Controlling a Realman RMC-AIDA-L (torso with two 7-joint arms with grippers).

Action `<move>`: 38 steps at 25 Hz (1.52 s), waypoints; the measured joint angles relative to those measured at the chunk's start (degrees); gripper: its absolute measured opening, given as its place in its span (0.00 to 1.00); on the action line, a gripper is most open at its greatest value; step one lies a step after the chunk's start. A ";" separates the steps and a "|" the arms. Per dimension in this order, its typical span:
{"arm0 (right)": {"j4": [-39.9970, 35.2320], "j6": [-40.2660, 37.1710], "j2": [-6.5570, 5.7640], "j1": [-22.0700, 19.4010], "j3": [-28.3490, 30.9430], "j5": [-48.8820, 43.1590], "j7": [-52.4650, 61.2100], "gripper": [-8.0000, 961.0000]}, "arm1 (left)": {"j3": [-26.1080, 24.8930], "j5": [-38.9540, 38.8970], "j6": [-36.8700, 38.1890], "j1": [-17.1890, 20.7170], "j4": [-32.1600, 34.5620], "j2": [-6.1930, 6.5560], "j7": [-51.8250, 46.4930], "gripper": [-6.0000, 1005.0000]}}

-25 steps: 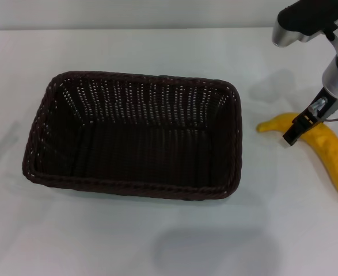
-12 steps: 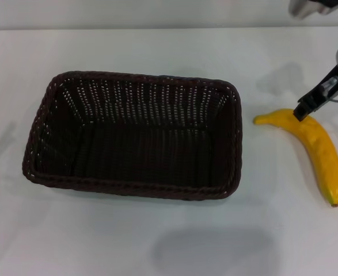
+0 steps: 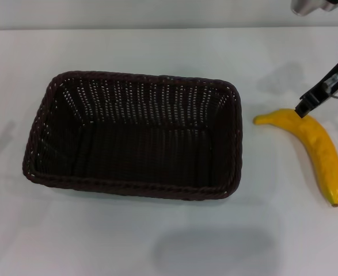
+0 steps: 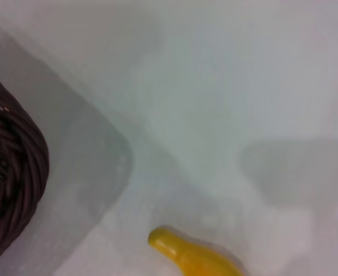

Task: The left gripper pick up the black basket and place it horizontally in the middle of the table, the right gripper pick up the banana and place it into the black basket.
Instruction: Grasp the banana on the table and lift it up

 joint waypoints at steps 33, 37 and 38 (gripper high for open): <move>12.10 -0.11 0.16 4.50 -0.38 -1.69 -2.46 0.71 | -0.02 0.26 1.01 -0.82 -0.38 -0.15 0.00 0.89; 11.98 -1.31 0.11 4.16 -0.26 -1.73 -3.08 0.59 | 0.00 0.21 1.04 -0.82 -0.38 -0.13 0.00 0.89; 11.79 -1.61 0.11 4.00 -0.18 -1.76 -3.18 0.56 | 0.00 0.14 1.06 -0.82 -0.38 -0.11 0.00 0.89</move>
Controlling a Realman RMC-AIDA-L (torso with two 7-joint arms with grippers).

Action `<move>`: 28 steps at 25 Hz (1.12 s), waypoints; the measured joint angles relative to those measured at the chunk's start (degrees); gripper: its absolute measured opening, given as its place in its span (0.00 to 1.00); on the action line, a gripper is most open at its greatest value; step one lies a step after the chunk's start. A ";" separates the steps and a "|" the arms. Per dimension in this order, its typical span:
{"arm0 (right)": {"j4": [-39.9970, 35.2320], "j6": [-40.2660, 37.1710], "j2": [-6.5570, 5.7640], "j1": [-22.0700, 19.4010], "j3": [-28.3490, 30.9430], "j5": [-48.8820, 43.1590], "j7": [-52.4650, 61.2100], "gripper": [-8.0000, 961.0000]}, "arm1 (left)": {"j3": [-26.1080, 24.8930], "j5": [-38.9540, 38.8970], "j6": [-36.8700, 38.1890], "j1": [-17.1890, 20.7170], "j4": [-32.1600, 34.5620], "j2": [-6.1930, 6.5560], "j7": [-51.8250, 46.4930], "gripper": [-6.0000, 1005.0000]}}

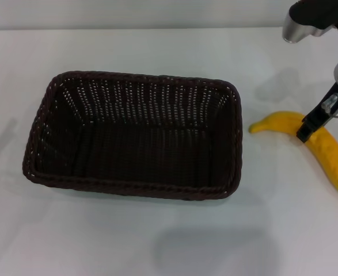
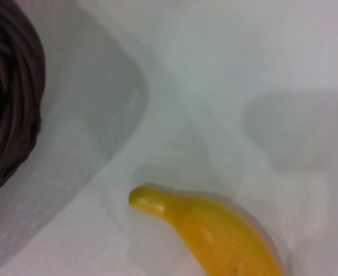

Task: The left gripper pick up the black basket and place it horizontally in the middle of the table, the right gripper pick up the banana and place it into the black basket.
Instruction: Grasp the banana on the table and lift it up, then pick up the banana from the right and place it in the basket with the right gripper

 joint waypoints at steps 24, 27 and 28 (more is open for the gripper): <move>-44.02 -4.31 0.32 -15.37 -6.32 32.50 -12.78 0.55 | 0.00 -1.23 -0.55 -0.17 0.33 -0.19 -0.44 0.89; -42.67 -7.56 0.41 -15.00 -11.49 35.14 -14.02 0.57 | 0.00 -1.39 -0.60 -0.08 0.33 -0.20 -0.45 0.89; -42.05 -8.61 0.49 -14.87 -12.86 35.92 -14.34 0.57 | 0.00 -1.41 -0.62 -0.05 0.31 -0.20 -0.45 0.89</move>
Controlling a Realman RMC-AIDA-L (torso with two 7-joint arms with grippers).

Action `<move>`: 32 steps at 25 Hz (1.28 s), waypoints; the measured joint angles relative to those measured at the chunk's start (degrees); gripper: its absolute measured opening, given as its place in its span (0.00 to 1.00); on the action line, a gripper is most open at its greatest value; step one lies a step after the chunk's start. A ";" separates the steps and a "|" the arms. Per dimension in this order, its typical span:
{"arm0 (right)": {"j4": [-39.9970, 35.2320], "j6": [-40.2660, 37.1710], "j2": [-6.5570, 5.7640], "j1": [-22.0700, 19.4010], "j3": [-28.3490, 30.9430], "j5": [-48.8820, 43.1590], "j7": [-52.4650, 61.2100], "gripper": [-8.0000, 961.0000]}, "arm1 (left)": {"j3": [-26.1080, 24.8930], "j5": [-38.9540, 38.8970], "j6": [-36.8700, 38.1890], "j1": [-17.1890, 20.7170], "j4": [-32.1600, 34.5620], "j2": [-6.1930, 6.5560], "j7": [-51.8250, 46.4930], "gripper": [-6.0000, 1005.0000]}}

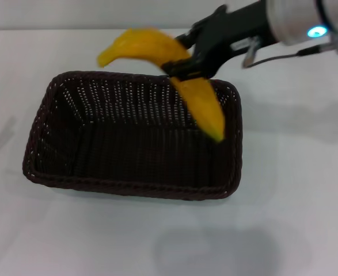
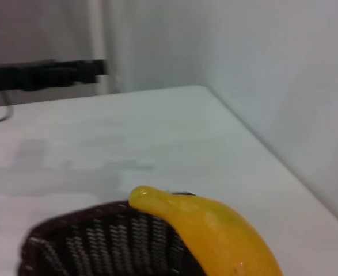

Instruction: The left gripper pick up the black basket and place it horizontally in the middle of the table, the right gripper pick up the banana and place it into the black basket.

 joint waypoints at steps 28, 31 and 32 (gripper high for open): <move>39.81 -6.71 -0.43 -16.56 33.92 41.65 -52.76 0.91 | -0.06 -1.64 2.87 0.14 -2.02 -0.13 0.90 0.89; 48.79 -7.61 -0.22 -14.87 39.17 43.86 -63.97 0.91 | -0.08 -5.38 3.12 0.32 -3.97 -0.20 4.25 0.89; 51.50 -8.12 -0.19 -14.50 40.09 45.50 -67.88 0.91 | -0.08 -5.38 3.12 0.32 -3.97 -0.20 4.25 0.89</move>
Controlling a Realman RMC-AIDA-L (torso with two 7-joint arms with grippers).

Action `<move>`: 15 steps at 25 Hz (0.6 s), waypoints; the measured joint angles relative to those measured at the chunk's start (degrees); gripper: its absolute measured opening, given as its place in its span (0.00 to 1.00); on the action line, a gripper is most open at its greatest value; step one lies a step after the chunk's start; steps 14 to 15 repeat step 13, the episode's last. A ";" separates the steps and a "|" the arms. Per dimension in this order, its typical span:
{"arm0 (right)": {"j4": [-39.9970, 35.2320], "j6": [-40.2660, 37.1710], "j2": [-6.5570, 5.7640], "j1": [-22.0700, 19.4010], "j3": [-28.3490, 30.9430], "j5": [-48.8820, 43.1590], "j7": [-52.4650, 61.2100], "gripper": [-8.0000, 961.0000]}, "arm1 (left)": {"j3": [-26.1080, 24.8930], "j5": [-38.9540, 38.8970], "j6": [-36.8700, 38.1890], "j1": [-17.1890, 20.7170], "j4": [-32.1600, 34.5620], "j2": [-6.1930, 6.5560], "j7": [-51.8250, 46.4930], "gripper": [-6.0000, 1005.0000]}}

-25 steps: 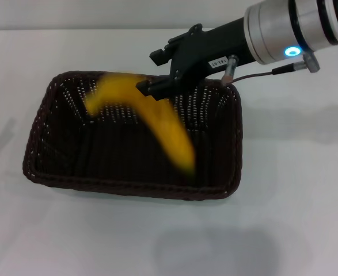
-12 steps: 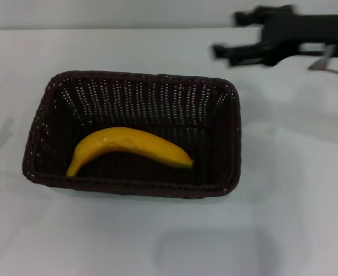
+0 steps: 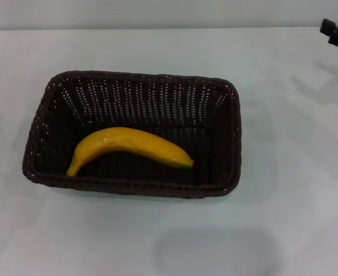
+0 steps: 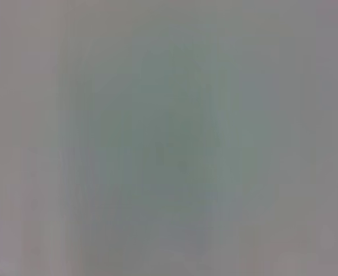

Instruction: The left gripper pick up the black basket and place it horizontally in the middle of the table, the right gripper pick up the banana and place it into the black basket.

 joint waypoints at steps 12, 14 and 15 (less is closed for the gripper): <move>26.24 -1.87 0.58 3.09 1.65 23.92 -35.64 0.91 | 0.00 -8.87 0.55 0.08 -7.47 0.01 13.49 0.89; 26.99 -1.94 0.60 3.22 1.74 24.07 -36.17 0.91 | 0.00 -8.93 0.54 0.08 -7.62 0.01 13.89 0.89; 26.99 -1.94 0.60 3.22 1.74 24.07 -36.17 0.91 | 0.00 -8.93 0.54 0.08 -7.62 0.01 13.89 0.89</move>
